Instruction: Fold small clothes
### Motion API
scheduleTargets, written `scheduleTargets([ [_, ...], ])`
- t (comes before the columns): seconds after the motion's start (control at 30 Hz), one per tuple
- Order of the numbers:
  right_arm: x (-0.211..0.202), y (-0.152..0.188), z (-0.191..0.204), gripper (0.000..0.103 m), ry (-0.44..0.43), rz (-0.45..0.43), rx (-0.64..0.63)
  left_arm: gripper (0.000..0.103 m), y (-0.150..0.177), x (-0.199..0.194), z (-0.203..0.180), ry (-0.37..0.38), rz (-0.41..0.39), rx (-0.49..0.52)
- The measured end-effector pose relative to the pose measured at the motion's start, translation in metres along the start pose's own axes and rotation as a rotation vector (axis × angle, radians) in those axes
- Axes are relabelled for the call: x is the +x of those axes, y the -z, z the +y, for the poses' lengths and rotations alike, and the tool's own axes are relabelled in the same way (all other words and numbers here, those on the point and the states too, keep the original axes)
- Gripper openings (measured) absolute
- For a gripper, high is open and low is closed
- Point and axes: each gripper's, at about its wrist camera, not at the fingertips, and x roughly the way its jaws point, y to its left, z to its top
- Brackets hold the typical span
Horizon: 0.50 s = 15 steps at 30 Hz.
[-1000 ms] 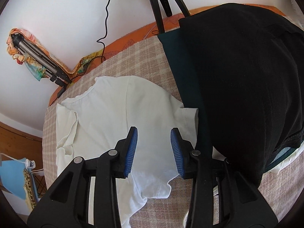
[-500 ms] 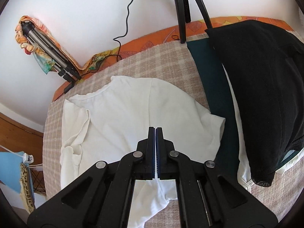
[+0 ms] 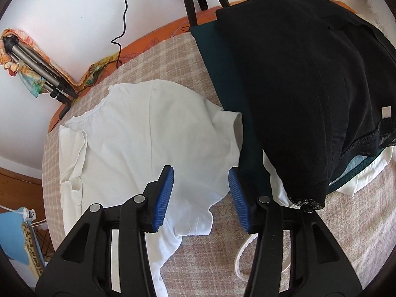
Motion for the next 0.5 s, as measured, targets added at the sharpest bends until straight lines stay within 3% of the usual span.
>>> scheduleTargets([
  [0.03, 0.005, 0.001, -0.001, 0.047, -0.005, 0.011, -0.002, 0.002, 0.0, 0.0, 0.0, 0.0, 0.0, 0.0],
  [0.1, 0.008, 0.003, 0.003, 0.025, 0.034, -0.007, -0.036, 0.002, 0.0, 0.0, 0.0, -0.004, -0.001, 0.001],
  [0.17, 0.005, 0.002, 0.009, 0.005, -0.025, 0.002, -0.055, 0.002, -0.001, -0.001, 0.0, -0.003, -0.002, 0.002],
  [0.3, -0.022, -0.002, 0.037, 0.005, -0.028, -0.093, -0.124, 0.002, 0.001, -0.002, 0.0, 0.003, -0.003, 0.0],
  [0.5, -0.041, -0.003, 0.093, 0.005, -0.054, -0.161, -0.204, 0.002, 0.004, -0.008, 0.003, 0.004, -0.006, -0.013],
])
